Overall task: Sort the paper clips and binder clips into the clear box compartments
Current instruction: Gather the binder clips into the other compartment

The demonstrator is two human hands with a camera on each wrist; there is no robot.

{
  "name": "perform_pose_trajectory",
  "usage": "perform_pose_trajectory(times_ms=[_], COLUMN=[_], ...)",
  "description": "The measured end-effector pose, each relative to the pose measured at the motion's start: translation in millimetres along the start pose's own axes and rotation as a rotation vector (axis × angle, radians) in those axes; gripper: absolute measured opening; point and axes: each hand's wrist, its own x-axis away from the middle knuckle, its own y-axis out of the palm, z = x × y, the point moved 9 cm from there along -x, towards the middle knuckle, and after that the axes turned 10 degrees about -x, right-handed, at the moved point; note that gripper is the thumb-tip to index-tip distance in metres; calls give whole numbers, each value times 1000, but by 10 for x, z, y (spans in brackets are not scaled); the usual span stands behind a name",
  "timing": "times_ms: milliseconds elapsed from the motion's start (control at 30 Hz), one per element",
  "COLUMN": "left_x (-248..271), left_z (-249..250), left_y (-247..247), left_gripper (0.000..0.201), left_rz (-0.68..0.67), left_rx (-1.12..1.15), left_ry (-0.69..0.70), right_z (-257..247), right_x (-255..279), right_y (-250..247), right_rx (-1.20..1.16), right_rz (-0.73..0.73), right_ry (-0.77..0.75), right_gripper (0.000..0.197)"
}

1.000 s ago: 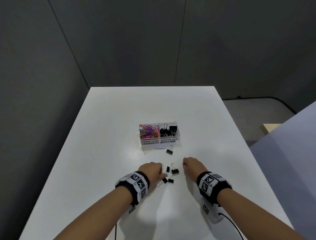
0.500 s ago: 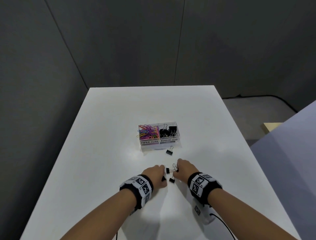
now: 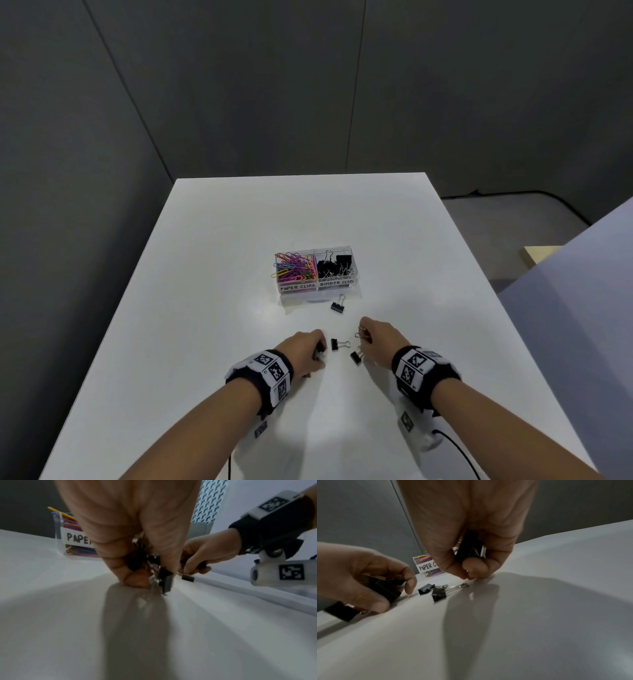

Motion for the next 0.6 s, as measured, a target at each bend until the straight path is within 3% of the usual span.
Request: perform_pose_trajectory(times_ms=[167,267,433,600], left_x=[48,63,76,287], left_z=[31,37,-6,-48], left_y=[-49,-113,-169,-160], left_gripper=[24,15,5,36], left_rz=[101,141,50,-58], left_rx=[-48,6,45,-133], left_ry=[41,46,24,-5], right_z=[-32,2,-12,-25], right_x=[83,140,175,127], right_y=[1,73,227,179], right_rx=[-74,8,160,151], right_rz=[-36,-93,-186,-173], right_ry=[-57,-65,-111,-96], right_gripper=[7,24,37,21])
